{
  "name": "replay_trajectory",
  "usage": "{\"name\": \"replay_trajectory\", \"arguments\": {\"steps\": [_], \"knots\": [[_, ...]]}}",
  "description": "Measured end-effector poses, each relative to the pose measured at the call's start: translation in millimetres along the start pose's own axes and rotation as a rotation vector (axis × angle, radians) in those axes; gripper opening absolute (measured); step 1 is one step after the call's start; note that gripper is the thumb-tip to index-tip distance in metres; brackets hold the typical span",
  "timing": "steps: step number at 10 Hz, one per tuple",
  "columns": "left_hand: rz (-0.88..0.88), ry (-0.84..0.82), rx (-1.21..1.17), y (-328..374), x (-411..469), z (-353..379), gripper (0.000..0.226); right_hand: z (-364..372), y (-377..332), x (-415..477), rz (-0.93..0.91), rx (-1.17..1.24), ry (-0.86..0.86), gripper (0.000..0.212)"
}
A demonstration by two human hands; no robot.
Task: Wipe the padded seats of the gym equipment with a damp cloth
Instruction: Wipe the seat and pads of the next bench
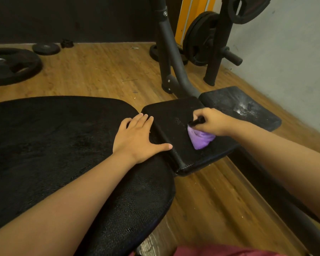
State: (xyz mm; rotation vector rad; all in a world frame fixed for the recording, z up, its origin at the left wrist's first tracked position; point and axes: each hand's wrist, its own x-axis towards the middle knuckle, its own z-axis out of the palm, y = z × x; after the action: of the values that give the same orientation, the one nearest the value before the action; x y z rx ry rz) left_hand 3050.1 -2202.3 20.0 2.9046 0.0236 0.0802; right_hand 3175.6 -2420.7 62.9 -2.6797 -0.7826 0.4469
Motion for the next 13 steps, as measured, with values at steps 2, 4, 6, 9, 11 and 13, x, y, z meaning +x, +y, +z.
{"name": "replay_trajectory", "arguments": {"steps": [2,4,6,9,11,13], "knots": [[0.009,0.039,0.024,-2,2,4,0.113,-3,15,2,-0.037,0.032,0.042,0.021],[0.012,0.042,0.020,-3,2,3,0.118,-16,29,49,0.081,-0.058,0.178,0.005],[0.013,0.018,0.026,-2,3,-1,0.113,-7,24,29,0.092,-0.024,0.217,0.009],[0.015,0.000,0.043,0,3,-2,0.112,2,32,-62,-0.028,-0.043,0.049,0.015],[0.014,0.012,0.035,-1,4,-1,0.113,-13,38,-25,0.002,-0.112,0.042,0.024],[0.015,0.031,0.030,-2,5,1,0.117,-28,57,38,0.033,-0.158,0.157,0.005]]}}
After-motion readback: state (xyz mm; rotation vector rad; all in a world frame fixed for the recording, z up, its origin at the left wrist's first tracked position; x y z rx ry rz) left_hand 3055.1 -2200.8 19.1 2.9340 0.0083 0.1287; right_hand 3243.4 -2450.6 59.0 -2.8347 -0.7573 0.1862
